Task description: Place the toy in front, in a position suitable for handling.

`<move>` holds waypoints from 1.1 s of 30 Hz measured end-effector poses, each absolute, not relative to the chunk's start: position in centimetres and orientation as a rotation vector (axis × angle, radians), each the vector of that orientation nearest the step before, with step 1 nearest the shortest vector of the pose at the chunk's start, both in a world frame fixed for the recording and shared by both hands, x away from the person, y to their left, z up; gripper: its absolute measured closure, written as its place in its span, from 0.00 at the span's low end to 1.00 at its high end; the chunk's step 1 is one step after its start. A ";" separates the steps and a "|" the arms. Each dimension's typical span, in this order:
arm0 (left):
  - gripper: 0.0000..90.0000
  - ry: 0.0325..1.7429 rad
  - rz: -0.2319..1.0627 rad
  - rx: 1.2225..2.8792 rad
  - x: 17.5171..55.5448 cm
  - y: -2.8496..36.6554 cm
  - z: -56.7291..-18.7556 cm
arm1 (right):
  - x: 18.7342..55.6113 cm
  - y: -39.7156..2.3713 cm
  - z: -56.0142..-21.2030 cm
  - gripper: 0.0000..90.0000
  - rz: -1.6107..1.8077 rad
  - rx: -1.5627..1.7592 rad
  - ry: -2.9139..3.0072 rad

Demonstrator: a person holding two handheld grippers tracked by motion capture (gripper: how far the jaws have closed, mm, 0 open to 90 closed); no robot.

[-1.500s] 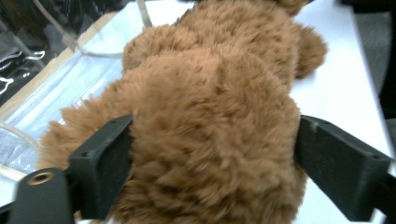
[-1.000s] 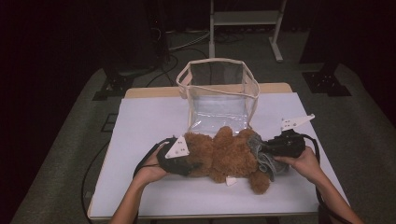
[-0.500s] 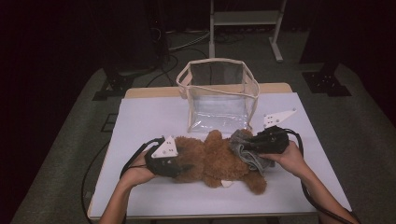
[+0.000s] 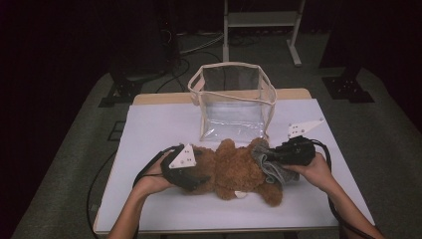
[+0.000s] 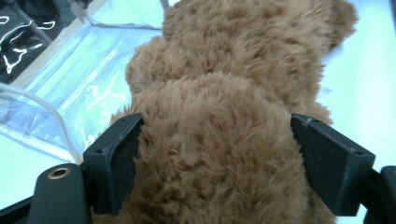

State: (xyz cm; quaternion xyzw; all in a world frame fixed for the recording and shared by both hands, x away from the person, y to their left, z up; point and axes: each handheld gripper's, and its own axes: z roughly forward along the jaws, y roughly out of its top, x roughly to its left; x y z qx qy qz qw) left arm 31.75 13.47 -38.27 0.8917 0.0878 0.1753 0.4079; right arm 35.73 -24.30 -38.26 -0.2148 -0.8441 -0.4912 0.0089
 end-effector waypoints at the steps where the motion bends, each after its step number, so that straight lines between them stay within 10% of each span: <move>1: 0.26 0.222 0.448 2.244 31.8 13.6 -38.4 | 35.7 -24.5 -38.5 0.86 -1.531 -0.677 -2.636; 7: 0.43 0.255 0.454 2.264 32.2 13.9 -38.3 | 35.6 -24.0 -39.0 0.86 -1.562 -0.684 -2.600; 16: 0.27 0.196 0.435 2.222 31.8 13.2 -35.7 | 36.1 -24.6 -39.0 0.86 -1.632 -0.717 -2.546; 33: 0.08 -0.060 0.425 2.437 32.7 -0.2 -36.7 | 33.7 -30.1 -41.5 0.86 -1.680 -0.814 -2.459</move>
